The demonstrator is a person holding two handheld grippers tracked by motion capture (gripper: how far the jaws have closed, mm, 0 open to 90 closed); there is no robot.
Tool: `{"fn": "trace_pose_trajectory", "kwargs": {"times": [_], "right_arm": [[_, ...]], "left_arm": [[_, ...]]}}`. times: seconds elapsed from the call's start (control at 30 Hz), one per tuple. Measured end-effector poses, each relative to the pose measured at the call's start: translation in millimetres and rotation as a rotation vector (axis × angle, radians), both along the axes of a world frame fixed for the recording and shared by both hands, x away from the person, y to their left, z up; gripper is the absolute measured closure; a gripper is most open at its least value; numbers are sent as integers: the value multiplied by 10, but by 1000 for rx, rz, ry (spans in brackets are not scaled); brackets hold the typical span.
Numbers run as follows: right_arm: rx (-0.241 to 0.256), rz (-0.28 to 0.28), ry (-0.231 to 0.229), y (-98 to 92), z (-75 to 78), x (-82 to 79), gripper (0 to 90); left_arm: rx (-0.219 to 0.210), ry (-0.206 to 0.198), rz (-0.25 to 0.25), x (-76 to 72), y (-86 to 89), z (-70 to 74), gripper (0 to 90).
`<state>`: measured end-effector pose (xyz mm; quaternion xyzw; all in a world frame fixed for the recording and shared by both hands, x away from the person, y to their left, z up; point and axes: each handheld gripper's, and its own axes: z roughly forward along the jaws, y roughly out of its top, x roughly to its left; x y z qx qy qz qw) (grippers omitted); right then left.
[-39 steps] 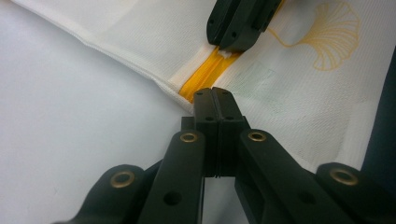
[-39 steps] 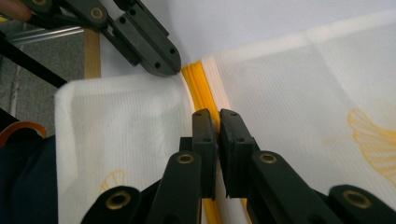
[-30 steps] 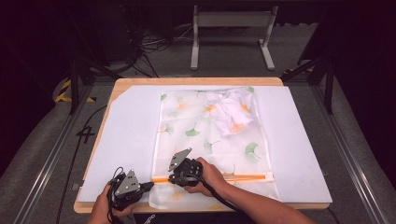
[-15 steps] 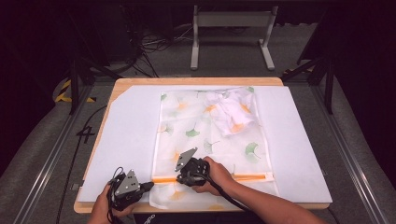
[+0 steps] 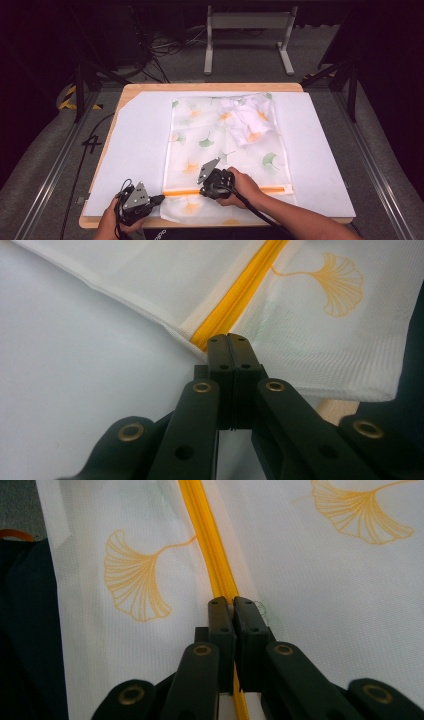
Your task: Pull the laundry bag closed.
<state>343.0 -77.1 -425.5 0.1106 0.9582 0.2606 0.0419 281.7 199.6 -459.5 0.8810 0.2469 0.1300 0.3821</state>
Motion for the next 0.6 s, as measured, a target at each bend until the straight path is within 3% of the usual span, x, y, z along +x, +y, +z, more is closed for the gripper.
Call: {"fn": "trace_pose_trajectory", "kwargs": {"times": [0.3, 0.6], "right_arm": [[-7, 9, -26, 20, -6, -47, 882], [-11, 10, -15, -17, 7, -25, 900]], "left_arm": [[-7, 7, -2, 7, 6, -2, 900], [-7, 7, -7, 15, 14, -1, 900]]}}
